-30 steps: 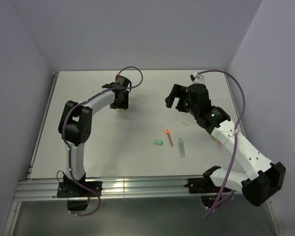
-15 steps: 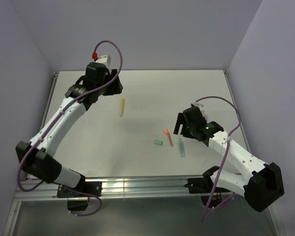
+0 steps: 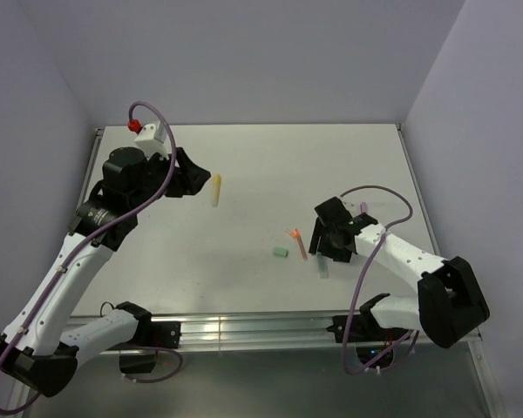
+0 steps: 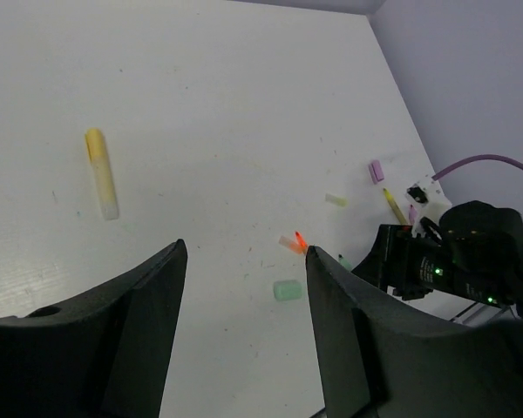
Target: Insert the pens into the pen caps
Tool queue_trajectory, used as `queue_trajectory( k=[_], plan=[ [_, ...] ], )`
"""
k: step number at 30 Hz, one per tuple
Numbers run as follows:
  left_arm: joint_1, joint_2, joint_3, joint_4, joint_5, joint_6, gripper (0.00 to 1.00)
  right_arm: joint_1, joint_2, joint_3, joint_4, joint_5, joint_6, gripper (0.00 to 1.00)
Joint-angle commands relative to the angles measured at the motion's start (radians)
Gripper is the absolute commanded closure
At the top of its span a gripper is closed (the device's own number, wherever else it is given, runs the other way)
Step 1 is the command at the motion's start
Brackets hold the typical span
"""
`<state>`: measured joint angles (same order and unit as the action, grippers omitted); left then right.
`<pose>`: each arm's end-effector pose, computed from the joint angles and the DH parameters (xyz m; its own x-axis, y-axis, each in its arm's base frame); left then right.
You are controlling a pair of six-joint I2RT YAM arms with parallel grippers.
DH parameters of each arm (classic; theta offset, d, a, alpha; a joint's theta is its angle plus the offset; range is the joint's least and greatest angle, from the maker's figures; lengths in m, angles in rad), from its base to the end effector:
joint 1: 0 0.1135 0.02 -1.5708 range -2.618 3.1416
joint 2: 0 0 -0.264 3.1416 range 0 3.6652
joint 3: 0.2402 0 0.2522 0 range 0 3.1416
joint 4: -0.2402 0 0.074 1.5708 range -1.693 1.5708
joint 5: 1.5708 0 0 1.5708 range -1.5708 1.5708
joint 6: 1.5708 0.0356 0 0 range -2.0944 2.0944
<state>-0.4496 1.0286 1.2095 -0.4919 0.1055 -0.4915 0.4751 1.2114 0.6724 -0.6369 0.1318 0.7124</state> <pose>0.1948 -0.0982 0.4092 -0.4896 -0.2849 -0.8241 0.3306 0.8139 -0.4777 0.1891 0.0920 0.1855 -0.8882 0.2718 -0.3704 0.2274 0.9606 0.1597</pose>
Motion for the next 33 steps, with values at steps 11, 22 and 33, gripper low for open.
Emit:
queue_trajectory(
  k=[11, 22, 33],
  plan=[
    [-0.003, -0.078, -0.062, 0.042, 0.016, 0.021, 0.38, -0.006, 0.151, 0.026, 0.049, 0.026, -0.011, 0.44],
    [-0.001, -0.073, -0.048, 0.033, 0.0, 0.037, 0.38, -0.006, 0.247, 0.053, 0.065, 0.04, -0.031, 0.45],
    [-0.001, -0.078, -0.085, 0.056, 0.034, 0.016, 0.4, -0.006, 0.283, 0.023, 0.106, 0.015, -0.039, 0.71]
  ],
)
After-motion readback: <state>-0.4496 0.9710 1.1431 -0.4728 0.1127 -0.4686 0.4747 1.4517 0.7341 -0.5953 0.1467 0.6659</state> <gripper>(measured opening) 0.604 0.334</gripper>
